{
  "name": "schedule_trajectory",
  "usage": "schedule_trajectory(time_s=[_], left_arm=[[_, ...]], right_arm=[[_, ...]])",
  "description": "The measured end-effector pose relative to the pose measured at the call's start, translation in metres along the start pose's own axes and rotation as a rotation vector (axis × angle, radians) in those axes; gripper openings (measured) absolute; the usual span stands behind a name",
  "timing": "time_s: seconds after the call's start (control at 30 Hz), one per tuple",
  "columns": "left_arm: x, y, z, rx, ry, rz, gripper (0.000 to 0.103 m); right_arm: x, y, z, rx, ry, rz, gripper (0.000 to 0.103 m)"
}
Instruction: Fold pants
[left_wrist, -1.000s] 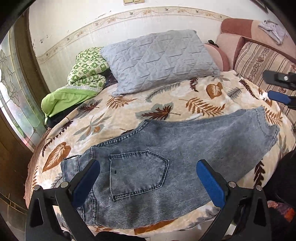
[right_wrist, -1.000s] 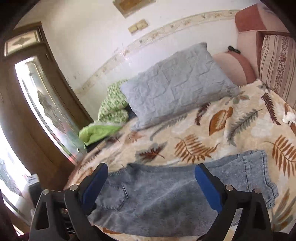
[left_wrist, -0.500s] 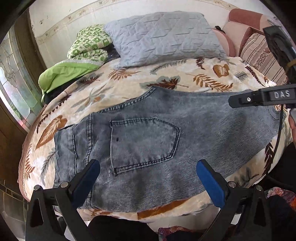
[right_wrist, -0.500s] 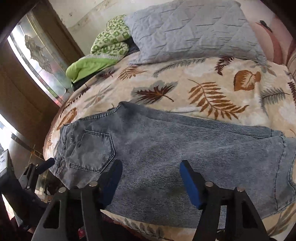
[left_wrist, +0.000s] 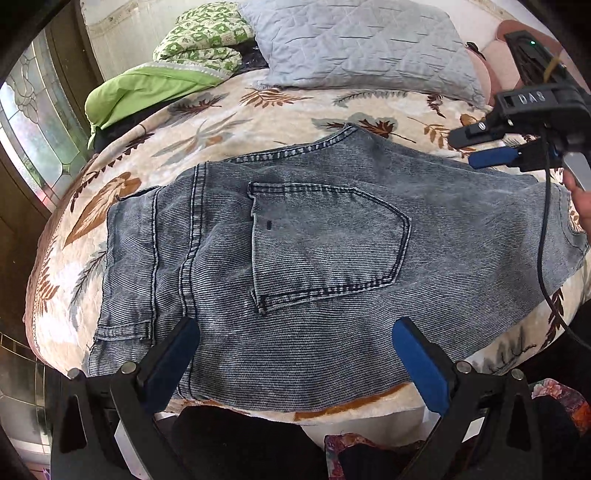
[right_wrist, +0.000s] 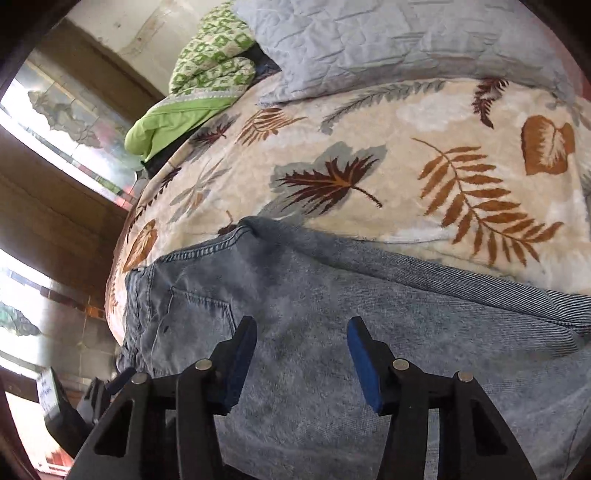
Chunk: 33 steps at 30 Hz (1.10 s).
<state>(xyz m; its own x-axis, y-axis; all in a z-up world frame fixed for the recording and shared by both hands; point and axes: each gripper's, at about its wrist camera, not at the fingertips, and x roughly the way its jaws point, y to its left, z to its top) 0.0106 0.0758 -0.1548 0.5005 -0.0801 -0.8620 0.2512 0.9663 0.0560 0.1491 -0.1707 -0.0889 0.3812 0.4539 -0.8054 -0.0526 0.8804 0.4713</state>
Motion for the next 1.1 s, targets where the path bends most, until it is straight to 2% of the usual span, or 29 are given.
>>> schedule_trajectory(time_s=[0.13,0.43,0.7,0.8,0.83,0.9,0.93,0.97,1.03,1.1], left_arm=[[0.004,0.006,0.002,-0.018,0.009,-0.004,0.103],[0.011,0.020,-0.001,-0.049,0.037,-0.014,0.103],[0.018,0.031,-0.003,-0.061,0.052,-0.036,0.103],[0.018,0.031,-0.006,-0.047,0.054,-0.039,0.103],[0.018,0.031,-0.007,-0.041,0.051,-0.038,0.103],[0.018,0.031,-0.011,-0.022,0.030,-0.009,0.103],[0.019,0.031,-0.013,-0.006,0.006,0.012,0.103],[0.022,0.030,-0.014,0.008,-0.015,0.013,0.103],[0.027,0.030,-0.012,0.019,-0.032,0.021,0.103],[0.031,0.029,-0.005,0.031,-0.045,0.036,0.103]], right_arm=[[0.013,-0.002,0.020,0.045,0.004,0.048,0.056],[0.062,0.027,0.065,0.000,0.068,0.102,0.060],[0.094,0.060,0.076,-0.133,0.144,0.100,0.062],[0.104,0.072,0.072,-0.202,0.166,0.064,0.062],[0.107,0.077,0.070,-0.233,0.168,0.050,0.060],[0.109,0.086,0.066,-0.304,0.147,0.006,0.035],[0.112,0.091,0.064,-0.348,0.142,-0.049,0.021],[0.115,0.094,0.063,-0.369,0.136,-0.101,0.015],[0.119,0.095,0.064,-0.378,0.119,-0.151,0.009],[0.124,0.095,0.068,-0.380,0.100,-0.204,0.007]])
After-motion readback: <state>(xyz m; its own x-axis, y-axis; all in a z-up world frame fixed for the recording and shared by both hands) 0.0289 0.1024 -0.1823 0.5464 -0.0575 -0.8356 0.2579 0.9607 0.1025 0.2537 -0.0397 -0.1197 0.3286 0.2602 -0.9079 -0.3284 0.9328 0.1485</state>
